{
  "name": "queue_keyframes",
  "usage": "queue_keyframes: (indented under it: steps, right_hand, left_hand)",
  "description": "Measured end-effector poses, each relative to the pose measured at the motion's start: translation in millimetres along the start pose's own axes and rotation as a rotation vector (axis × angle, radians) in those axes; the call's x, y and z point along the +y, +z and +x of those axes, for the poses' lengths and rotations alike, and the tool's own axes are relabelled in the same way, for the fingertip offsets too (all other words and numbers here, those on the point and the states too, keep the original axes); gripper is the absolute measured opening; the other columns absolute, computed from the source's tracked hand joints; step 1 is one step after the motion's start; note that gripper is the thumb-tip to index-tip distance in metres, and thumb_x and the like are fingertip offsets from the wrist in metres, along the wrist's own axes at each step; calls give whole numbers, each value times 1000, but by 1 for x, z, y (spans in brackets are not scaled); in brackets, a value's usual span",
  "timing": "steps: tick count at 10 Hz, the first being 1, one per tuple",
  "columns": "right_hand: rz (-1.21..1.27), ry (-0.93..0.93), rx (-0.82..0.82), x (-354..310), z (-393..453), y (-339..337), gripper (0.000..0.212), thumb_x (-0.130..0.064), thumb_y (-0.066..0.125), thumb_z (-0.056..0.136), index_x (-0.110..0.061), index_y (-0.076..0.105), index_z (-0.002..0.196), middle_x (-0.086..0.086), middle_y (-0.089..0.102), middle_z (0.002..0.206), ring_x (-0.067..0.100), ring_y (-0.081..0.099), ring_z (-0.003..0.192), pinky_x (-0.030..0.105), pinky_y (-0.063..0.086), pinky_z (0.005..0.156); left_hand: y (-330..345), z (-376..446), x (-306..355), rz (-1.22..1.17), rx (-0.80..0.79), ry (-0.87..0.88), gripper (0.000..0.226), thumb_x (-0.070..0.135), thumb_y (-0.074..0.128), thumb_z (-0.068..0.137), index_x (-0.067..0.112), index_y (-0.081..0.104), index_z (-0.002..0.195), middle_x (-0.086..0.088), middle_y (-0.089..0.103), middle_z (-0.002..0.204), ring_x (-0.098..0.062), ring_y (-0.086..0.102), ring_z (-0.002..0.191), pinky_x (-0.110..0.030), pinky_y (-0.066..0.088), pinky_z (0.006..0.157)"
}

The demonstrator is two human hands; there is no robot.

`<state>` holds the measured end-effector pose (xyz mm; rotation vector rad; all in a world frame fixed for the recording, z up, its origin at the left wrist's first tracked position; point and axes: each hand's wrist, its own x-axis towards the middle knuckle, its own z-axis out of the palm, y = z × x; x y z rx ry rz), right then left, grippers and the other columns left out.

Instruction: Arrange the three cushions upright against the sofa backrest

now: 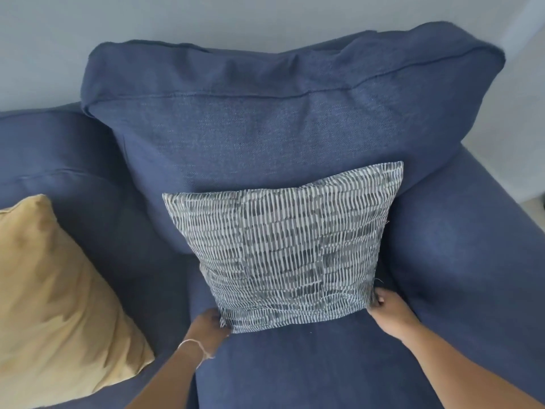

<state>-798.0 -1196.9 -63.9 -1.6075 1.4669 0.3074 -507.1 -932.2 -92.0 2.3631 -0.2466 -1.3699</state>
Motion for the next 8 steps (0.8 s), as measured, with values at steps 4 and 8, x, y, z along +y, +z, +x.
queue_keyframes:
  steps: [4,8]
  right_hand:
    - [420,-126,198,-42,-8,-19,29,-8,50,97,-25,73,103,-6,72,97,9,64,92,26,48,72]
    - [489,-178,356,-62,-17,-36,15,-22,54,103,-26,69,101,-6,71,102,18,66,100,33,47,84]
  left_hand:
    - [-33,-4,9,77,41,159,34,25,78,68,29,68,101,1,74,97,-20,73,87,-40,60,75]
    - [-62,-27,30,56,180,259,29,21,66,91,42,77,75,18,74,77,-6,68,79,-25,55,78]
